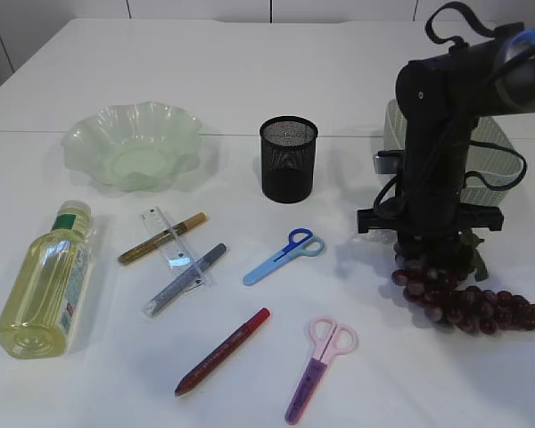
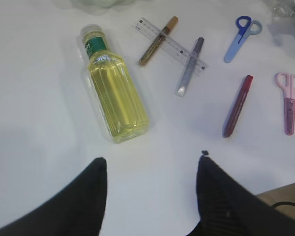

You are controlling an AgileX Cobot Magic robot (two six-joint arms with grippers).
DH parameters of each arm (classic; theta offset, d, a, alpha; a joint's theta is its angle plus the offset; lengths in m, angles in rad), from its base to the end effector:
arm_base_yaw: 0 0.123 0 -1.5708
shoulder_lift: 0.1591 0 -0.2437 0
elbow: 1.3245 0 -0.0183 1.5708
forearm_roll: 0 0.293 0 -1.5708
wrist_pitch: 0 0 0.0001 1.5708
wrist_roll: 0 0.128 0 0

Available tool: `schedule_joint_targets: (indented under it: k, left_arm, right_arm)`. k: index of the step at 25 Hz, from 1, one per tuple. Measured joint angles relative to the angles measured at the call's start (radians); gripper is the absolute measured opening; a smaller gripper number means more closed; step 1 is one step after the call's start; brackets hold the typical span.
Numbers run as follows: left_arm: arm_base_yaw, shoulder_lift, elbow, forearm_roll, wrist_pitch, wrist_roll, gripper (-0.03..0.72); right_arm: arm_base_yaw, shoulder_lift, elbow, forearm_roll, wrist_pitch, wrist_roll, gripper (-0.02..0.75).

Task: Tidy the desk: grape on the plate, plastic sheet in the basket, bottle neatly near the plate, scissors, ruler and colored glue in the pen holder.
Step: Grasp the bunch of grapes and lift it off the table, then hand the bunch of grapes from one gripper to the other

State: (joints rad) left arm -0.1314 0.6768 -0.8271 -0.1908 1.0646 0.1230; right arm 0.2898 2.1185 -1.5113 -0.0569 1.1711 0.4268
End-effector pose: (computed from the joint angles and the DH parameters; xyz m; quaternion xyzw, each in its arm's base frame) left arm 0.1986 -0.0477 0.2982 0.1050 0.9215 -0.0959 0.3613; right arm 0.3912 0.1097 0.0517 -0.0557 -0.9963 0.0449 0.0473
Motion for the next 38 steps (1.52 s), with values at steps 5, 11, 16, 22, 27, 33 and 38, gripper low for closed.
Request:
schedule_joint_targets:
  k: [5, 11, 16, 22, 27, 33, 38]
  left_arm:
    - [0.0, 0.0, 0.0, -0.008, 0.001, 0.0, 0.421]
    - [0.0, 0.0, 0.0, -0.028, 0.001, 0.0, 0.421]
    - [0.0, 0.0, 0.0, -0.049, 0.001, 0.0, 0.421]
    - [0.0, 0.0, 0.0, -0.06, -0.004, 0.0, 0.421]
    - [0.0, 0.002, 0.0, -0.114, -0.049, 0.009, 0.421]
    - [0.0, 0.036, 0.0, -0.263, -0.131, 0.197, 0.43]
    - [0.0, 0.09, 0.0, -0.35, -0.212, 0.334, 0.484]
  right_arm:
    - [0.002, -0.063, 0.0, 0.003, -0.002, -0.022, 0.141]
    - [0.043, -0.137, 0.0, 0.003, 0.002, -0.042, 0.138]
    - [0.085, -0.186, 0.002, 0.005, 0.015, -0.048, 0.137]
    - [0.09, -0.248, -0.041, 0.007, 0.043, -0.066, 0.135]
    - [0.092, -0.29, -0.138, 0.057, 0.054, -0.117, 0.134]
    - [0.116, -0.301, -0.25, 0.153, 0.066, -0.169, 0.134]
    - [0.116, -0.308, -0.283, 0.249, 0.076, -0.212, 0.134]
